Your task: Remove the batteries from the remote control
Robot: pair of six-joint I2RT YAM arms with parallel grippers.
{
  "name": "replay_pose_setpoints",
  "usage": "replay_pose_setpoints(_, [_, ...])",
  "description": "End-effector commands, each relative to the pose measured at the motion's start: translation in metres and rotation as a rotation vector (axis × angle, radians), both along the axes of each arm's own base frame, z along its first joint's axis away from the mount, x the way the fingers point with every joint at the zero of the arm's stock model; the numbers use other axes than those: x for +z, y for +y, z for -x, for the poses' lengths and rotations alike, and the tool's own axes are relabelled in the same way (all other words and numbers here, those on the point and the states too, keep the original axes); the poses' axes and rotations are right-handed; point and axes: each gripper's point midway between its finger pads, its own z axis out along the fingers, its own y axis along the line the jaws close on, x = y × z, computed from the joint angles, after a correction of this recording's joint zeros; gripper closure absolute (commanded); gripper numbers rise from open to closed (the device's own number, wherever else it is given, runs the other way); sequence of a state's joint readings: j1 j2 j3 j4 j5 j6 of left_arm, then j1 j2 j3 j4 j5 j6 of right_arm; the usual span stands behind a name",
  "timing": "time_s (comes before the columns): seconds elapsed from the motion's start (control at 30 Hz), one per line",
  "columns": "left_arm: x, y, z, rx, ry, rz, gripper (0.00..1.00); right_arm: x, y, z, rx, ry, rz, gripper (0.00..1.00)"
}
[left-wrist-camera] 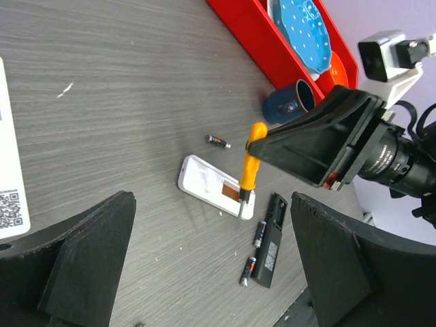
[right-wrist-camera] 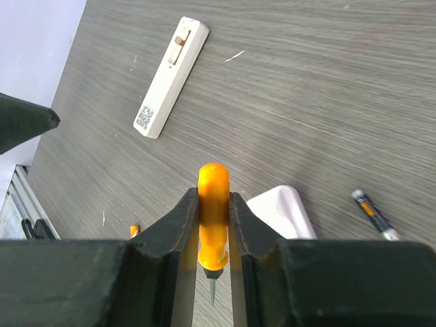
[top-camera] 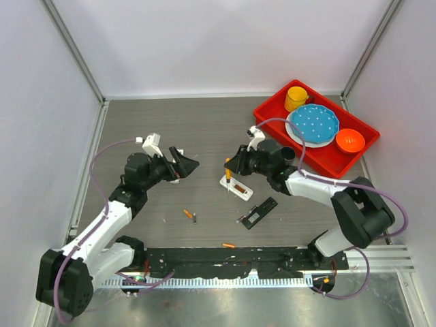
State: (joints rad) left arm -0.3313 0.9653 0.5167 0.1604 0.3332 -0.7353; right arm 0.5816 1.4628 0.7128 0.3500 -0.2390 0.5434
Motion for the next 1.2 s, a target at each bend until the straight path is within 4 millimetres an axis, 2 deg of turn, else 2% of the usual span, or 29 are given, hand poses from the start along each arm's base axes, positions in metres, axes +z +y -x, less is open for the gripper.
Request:
replay_pose_setpoints(0.0, [0.000,0.013,-0.002,0.050,-0.022,-0.057,0.00,0.015,0.037,-0.001,0.096,-0.016,-0.055,0.99])
replay_pose_setpoints(0.03, [-0.001,0.014,-0.002,0.053,-0.017,-0.059,0.00,0.005,0.042,-0.002,0.104,0.008,-0.049,0.99])
replay_pose_setpoints(0.1, [-0.004,0.014,-0.002,0.053,-0.003,-0.060,0.00,0.005,0.053,-0.003,0.115,0.015,-0.056,0.99])
replay_pose_setpoints(0.2, [-0.012,0.012,-0.001,0.045,0.027,-0.060,0.00,-0.007,0.061,-0.009,0.112,0.049,-0.030,0.96])
replay_pose_setpoints(0.23, [-0.015,0.011,0.000,0.037,0.035,-0.060,0.00,-0.007,0.066,-0.012,0.117,0.050,-0.025,0.93])
replay_pose_setpoints(0.3, [-0.017,0.009,0.001,0.031,0.044,-0.055,0.00,-0.023,0.067,-0.013,0.119,0.096,0.013,0.87])
replay_pose_setpoints(0.33, [-0.017,0.009,0.001,0.029,0.046,-0.053,0.00,-0.022,0.069,-0.016,0.119,0.092,0.019,0.84])
replay_pose_setpoints(0.37, [-0.017,0.009,0.001,0.029,0.046,-0.053,0.00,-0.029,0.070,-0.017,0.119,0.107,0.031,0.82])
replay_pose_setpoints(0.47, [-0.019,0.009,0.001,0.031,0.049,-0.057,0.00,-0.031,0.068,-0.019,0.105,0.112,0.043,0.70])
replay_pose_setpoints(0.53, [-0.020,0.010,0.001,0.032,0.051,-0.060,0.00,-0.032,0.066,-0.018,0.100,0.112,0.048,0.59])
replay_pose_setpoints(0.6, [-0.021,0.011,0.002,0.034,0.052,-0.063,0.00,-0.028,0.065,-0.020,0.095,0.097,0.049,0.47])
replay_pose_setpoints(0.67, [-0.024,0.011,0.002,0.035,0.057,-0.066,0.00,-0.027,0.063,-0.020,0.082,0.089,0.059,0.40])
replay_pose_setpoints(0.73, [-0.024,0.012,0.002,0.038,0.056,-0.066,0.00,-0.024,0.057,-0.023,0.049,0.079,0.070,0.26])
replay_pose_setpoints(0.87, [-0.026,0.011,0.003,0.035,0.060,-0.067,0.00,-0.015,0.049,-0.026,0.011,0.045,0.081,0.10])
replay_pose_setpoints(1.17, [-0.032,0.010,0.003,0.028,0.073,-0.071,0.00,0.008,0.044,-0.022,0.016,-0.019,0.054,0.00])
